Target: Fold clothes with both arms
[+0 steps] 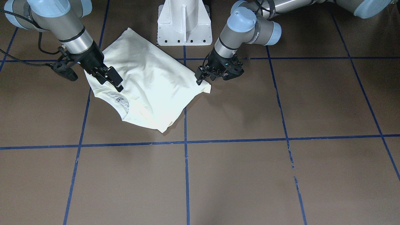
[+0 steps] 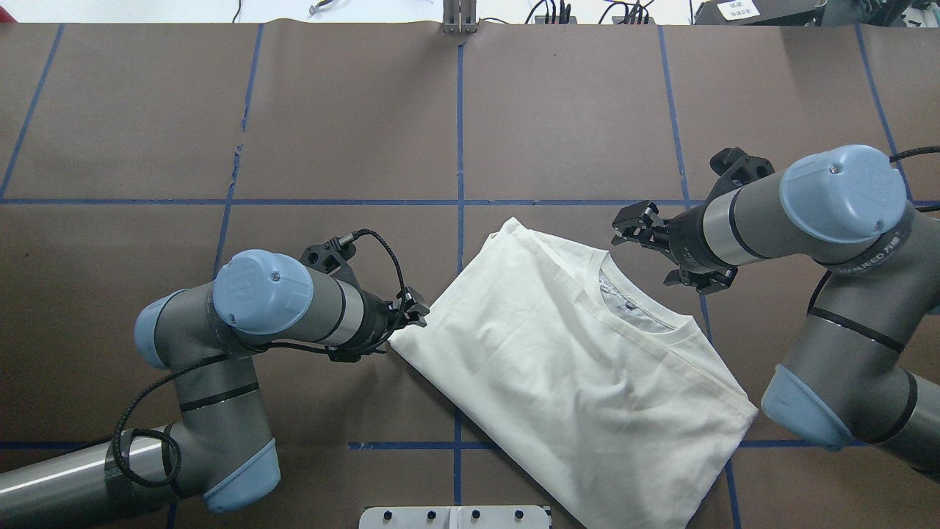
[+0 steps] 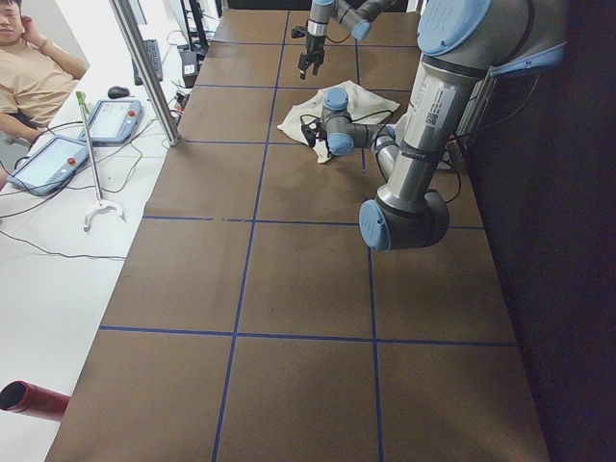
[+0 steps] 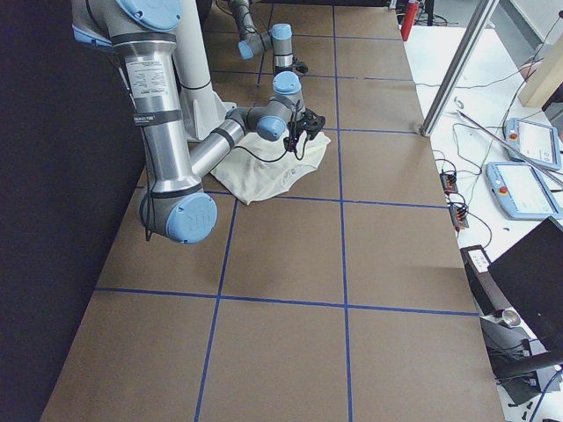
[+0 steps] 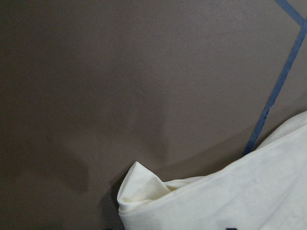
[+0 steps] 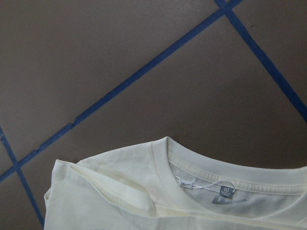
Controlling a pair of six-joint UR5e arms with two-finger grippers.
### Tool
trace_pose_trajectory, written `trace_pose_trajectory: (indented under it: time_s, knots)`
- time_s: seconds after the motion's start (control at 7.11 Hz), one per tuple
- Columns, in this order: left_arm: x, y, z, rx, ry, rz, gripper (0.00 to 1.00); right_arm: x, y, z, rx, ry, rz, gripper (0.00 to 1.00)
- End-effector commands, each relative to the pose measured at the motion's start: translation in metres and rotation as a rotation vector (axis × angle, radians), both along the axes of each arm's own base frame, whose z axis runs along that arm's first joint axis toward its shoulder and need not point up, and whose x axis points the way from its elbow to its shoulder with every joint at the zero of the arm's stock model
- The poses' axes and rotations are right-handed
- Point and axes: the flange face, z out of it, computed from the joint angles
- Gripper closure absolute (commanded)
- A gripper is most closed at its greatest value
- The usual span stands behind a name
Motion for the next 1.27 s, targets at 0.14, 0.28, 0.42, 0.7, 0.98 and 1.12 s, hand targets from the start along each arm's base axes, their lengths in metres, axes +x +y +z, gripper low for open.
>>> trace_pose_trajectory:
  time_s: [0.14, 0.28, 0.42, 0.7, 0.98, 1.12]
  knots:
    - [0.018, 0.006, 0.014, -0.013, -0.03, 0.019, 0.41, -0.004, -0.003, 0.007, -0.009, 0.012, 0.0, 0.0]
    - [0.019, 0.007, 0.015, -0.014, -0.031, 0.022, 0.44, -0.009, -0.007, 0.007, -0.01, 0.015, 0.001, 0.0]
    - [0.019, 0.007, 0.013, -0.015, -0.029, 0.022, 0.54, -0.015, -0.012, 0.0, -0.007, 0.008, 0.0, 0.0]
    - [0.018, 0.008, 0.009, -0.01, -0.022, 0.022, 1.0, -0.016, -0.013, 0.003, -0.012, 0.013, 0.001, 0.0]
    - [-0.005, -0.015, 0.0, 0.012, -0.009, -0.021, 1.0, -0.016, -0.013, 0.005, -0.015, 0.018, 0.003, 0.0]
    - [-0.022, -0.038, -0.005, 0.078, -0.017, -0.043, 1.0, -0.016, -0.014, 0.004, -0.008, 0.022, 0.012, 0.0]
